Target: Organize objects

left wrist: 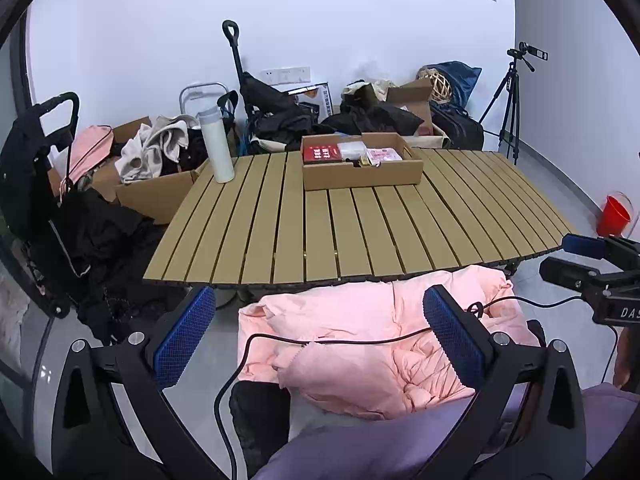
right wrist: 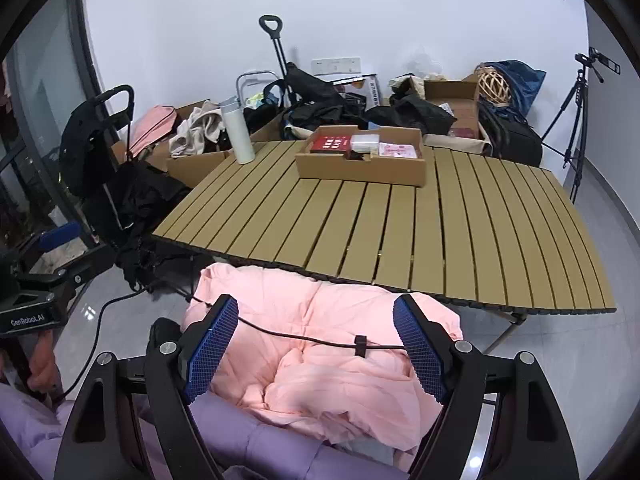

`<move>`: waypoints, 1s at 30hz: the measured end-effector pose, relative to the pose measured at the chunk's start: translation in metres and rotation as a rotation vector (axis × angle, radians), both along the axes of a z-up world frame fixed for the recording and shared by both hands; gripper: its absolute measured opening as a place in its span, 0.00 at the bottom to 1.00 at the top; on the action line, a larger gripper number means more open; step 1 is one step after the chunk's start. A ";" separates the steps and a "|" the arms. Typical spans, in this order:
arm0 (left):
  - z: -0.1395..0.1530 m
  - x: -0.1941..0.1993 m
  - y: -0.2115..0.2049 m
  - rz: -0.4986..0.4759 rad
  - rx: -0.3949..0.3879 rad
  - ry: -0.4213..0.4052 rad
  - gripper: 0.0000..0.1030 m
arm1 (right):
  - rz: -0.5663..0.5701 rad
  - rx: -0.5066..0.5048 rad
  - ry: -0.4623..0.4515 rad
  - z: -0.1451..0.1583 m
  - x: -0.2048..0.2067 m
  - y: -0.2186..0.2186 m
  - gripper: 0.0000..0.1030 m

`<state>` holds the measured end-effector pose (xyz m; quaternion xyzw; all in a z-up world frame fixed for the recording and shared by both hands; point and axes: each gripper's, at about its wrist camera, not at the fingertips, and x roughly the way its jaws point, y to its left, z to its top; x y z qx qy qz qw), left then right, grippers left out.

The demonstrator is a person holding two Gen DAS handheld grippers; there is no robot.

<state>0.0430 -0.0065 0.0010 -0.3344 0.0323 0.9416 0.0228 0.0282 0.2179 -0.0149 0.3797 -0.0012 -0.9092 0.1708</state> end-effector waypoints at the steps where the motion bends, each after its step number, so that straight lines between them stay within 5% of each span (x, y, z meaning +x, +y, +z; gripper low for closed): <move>1: 0.000 0.000 0.000 -0.001 -0.001 -0.001 1.00 | -0.002 -0.004 -0.001 0.000 -0.001 0.001 0.81; 30: 0.002 -0.001 0.002 -0.005 0.014 -0.001 1.00 | -0.014 -0.006 -0.010 0.000 -0.001 0.000 0.81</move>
